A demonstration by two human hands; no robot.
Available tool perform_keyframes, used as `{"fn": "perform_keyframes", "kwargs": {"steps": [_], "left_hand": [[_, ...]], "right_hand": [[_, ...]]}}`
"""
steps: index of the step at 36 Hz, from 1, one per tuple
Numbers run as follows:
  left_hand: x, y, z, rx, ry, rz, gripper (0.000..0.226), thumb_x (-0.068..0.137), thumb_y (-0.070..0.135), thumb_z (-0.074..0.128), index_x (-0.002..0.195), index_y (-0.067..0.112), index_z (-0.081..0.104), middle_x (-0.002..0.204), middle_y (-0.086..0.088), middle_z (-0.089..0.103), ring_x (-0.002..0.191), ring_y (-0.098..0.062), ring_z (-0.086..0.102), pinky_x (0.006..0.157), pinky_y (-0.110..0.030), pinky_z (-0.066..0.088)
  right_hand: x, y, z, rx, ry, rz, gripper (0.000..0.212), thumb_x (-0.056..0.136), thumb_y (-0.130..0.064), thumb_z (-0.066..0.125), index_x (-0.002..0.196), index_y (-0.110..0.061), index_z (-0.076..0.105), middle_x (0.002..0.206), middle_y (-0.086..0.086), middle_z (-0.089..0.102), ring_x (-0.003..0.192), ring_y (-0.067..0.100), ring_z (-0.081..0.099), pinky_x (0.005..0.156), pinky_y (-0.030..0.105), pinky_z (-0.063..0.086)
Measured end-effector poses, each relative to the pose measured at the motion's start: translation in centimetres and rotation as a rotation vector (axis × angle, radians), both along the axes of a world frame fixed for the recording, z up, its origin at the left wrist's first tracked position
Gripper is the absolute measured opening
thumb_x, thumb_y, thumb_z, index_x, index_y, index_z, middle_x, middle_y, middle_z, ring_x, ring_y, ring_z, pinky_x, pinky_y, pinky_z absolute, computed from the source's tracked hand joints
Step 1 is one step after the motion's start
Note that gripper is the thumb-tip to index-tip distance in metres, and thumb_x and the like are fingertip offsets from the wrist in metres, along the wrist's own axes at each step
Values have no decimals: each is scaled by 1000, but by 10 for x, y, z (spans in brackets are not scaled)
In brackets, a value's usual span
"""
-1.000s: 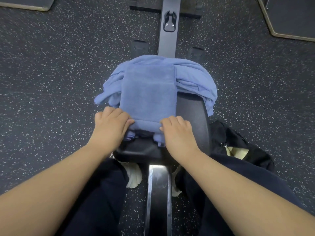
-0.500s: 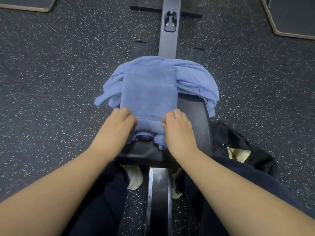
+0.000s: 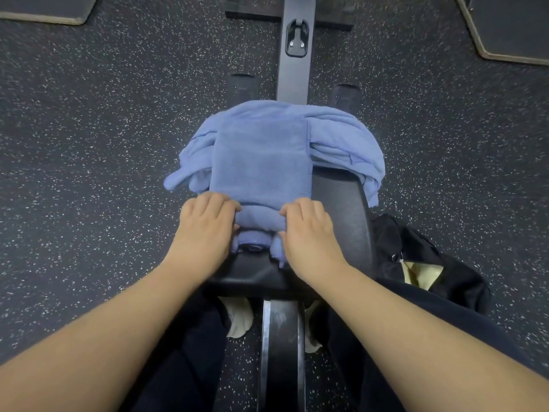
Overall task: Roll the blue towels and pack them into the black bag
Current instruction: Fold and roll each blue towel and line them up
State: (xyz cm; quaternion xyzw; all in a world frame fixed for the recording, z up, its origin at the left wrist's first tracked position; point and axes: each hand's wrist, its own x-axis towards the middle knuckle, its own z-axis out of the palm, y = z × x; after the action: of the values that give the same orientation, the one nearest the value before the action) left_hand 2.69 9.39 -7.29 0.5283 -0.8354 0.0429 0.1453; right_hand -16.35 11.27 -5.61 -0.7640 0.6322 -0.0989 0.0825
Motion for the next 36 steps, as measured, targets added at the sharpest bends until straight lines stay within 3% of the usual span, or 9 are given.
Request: {"fn": "perform_keyframes", "kwargs": {"steps": [4, 9, 13, 17, 21, 26, 28, 33, 36], "left_hand": [[0, -4, 3, 17, 12, 55, 27, 88, 26, 42, 95, 13, 64, 93, -6, 63, 95, -24, 42, 73, -36, 23], [-1, -13, 2, 102, 145, 120, 33, 92, 30, 35, 94, 16, 65, 90, -3, 64, 93, -22, 37, 71, -36, 19], [-4, -19, 2, 126, 175, 179, 42, 94, 36, 30, 87, 17, 67, 86, -3, 64, 94, -25, 43, 72, -36, 19], [-9, -28, 2, 77, 139, 237, 47, 93, 41, 32, 77, 15, 68, 84, -8, 60, 93, -31, 48, 74, -37, 19], [-12, -32, 2, 15, 101, 263, 41, 90, 41, 38, 78, 12, 65, 88, -13, 59, 89, -26, 34, 74, -39, 20], [-12, -30, 9, -96, 156, 128, 8, 82, 12, 49, 82, 13, 57, 89, -13, 54, 82, -25, 32, 67, -35, 19], [-14, -27, 8, -81, 155, 76, 16, 79, 9, 42, 81, 13, 58, 87, -12, 52, 79, -25, 32, 65, -34, 19], [-16, -25, 3, -13, 122, 111, 19, 75, 15, 43, 83, 11, 60, 87, -14, 55, 78, -26, 32, 63, -36, 22], [-18, -22, 4, 6, 87, 138, 24, 76, 28, 46, 85, 11, 60, 90, -14, 55, 81, -27, 35, 64, -38, 24]], "right_hand": [[-5, -9, -3, -132, -30, 34, 11, 72, -16, 66, 80, -11, 61, 79, 6, 56, 69, 28, 54, 65, 28, 28], [-10, -21, 5, -132, 11, 28, 27, 87, -29, 43, 85, -14, 65, 79, 2, 60, 73, 27, 57, 66, 30, 32], [-17, -27, 5, 35, 50, 138, 23, 102, -28, 36, 115, -15, 51, 109, 0, 55, 100, 24, 42, 74, 30, 14], [-17, -31, 4, 8, 73, 61, 25, 99, -29, 38, 94, -11, 55, 86, 6, 55, 84, 29, 47, 69, 31, 10], [-16, -31, 0, -142, 73, -35, 31, 87, -31, 38, 75, -10, 57, 75, 9, 52, 68, 29, 50, 63, 34, 27], [-14, -34, 4, -141, 54, -72, 25, 71, -15, 81, 71, -6, 58, 76, 14, 53, 68, 33, 53, 60, 34, 30], [-11, -36, 4, -148, 15, -78, 28, 63, -7, 85, 70, -7, 57, 74, 13, 53, 65, 32, 53, 56, 32, 31], [-2, -36, 15, -85, -105, -51, 31, 62, 22, 54, 79, -3, 55, 83, 16, 51, 75, 33, 49, 59, 33, 28], [3, -34, 11, -97, -81, -51, 30, 65, 8, 29, 75, -2, 56, 79, 16, 52, 69, 32, 51, 55, 30, 29]]}}
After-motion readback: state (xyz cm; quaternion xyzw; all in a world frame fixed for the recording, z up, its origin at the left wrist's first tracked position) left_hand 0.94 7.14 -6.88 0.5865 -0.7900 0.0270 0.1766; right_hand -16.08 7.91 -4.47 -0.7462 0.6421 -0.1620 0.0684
